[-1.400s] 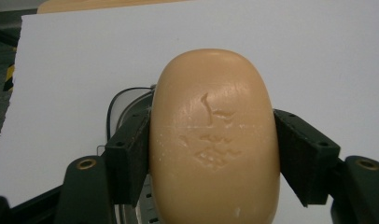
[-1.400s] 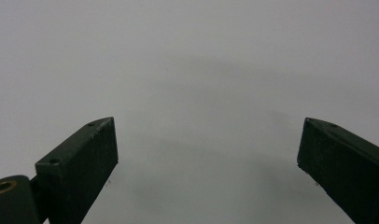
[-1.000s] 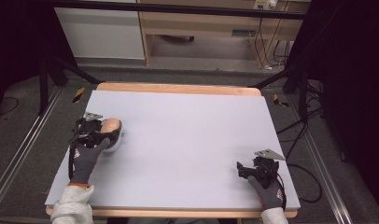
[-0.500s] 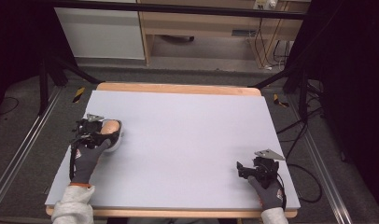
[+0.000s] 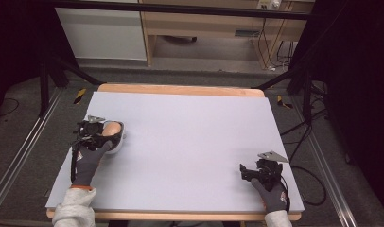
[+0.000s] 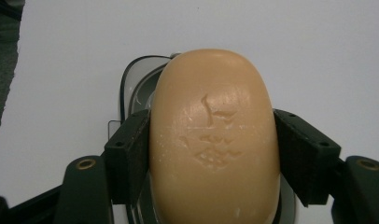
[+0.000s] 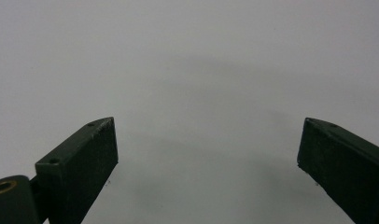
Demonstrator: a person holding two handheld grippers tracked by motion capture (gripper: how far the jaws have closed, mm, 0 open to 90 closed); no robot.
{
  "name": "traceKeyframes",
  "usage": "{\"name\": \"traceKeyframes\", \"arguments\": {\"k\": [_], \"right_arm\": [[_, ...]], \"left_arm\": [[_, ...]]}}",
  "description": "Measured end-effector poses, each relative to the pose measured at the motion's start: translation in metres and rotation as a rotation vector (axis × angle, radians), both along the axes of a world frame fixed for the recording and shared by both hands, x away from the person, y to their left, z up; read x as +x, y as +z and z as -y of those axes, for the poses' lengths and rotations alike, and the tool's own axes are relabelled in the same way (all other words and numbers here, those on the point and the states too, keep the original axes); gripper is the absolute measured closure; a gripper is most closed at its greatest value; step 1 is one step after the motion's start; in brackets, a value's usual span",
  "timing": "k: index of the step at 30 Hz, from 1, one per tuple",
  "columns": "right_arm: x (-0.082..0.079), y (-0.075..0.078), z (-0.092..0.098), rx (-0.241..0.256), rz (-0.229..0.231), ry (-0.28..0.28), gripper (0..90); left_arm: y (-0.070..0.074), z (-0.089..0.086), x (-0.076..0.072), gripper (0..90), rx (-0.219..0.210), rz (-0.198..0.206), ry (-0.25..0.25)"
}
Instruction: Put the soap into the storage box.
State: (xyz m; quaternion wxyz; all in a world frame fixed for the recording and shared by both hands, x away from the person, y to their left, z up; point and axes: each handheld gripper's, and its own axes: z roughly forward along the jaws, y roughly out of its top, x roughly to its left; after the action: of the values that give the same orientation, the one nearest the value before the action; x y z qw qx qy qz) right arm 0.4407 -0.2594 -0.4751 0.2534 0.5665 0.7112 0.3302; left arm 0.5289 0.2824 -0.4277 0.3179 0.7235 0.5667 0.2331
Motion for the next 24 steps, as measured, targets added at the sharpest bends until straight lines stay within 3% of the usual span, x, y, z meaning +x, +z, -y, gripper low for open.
{"name": "traceKeyframes", "arguments": {"k": [17, 24], "right_arm": [[0.0, 0.0, 0.0, -0.001, -0.001, -0.001, 5.3], [0.0, 0.0002, -0.0001, -0.001, 0.001, -0.001, 5.3]], "left_arm": [[-0.0015, 0.0013, 0.0006, 29.6, -0.003, -0.004, 0.003], [-0.0005, 0.0032, -0.0004, 26.3, 0.015, 0.009, 0.001]]}}
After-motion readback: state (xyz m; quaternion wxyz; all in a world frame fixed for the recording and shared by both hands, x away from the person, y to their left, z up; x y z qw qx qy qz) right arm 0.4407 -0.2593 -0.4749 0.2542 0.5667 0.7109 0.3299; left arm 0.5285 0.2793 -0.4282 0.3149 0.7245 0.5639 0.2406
